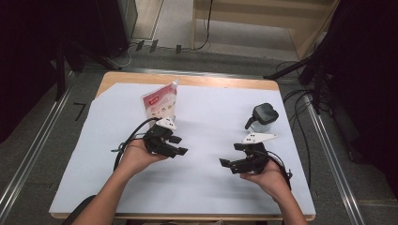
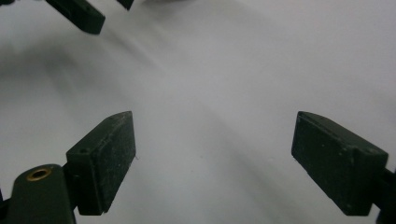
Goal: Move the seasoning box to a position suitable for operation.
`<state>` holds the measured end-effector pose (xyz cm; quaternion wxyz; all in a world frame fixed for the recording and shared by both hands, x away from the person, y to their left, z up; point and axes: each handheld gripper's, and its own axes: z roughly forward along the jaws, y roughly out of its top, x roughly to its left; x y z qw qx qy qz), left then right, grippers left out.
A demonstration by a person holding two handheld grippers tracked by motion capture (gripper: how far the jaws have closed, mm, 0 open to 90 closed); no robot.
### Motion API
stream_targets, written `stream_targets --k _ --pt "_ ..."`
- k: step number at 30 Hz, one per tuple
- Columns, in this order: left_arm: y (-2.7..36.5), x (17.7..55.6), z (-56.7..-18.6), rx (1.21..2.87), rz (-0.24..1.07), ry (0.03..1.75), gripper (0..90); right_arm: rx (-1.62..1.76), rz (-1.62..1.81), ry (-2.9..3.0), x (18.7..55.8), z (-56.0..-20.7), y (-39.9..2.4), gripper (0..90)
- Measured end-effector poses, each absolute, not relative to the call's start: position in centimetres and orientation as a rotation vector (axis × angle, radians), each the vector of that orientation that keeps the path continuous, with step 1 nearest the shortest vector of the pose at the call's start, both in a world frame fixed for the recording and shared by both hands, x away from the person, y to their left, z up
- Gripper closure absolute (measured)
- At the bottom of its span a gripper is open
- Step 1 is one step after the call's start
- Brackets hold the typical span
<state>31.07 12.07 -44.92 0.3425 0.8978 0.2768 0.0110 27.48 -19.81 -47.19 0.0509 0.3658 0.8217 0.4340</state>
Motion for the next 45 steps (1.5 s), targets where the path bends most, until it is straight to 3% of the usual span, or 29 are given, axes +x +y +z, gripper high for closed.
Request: stream_targets --k 3,6,14,45 --pt "11.83 31.05 -45.10 2.317 0.012 0.717 43.8 1.135 1.320 2.489 27.64 -47.18 -20.24 26.4" --pt "11.62 31.01 -45.22 2.325 0.021 0.715 38.2 1.117 1.304 2.471 27.77 -47.30 -20.33 28.3" --pt "11.57 30.84 -45.09 2.343 0.028 0.683 37.6 1.048 1.306 2.486 27.80 -47.22 -20.17 36.0" --pt "11.95 30.51 -44.46 2.303 0.029 0.661 38.1 1.071 1.234 2.557 28.29 -47.77 -20.13 36.4"
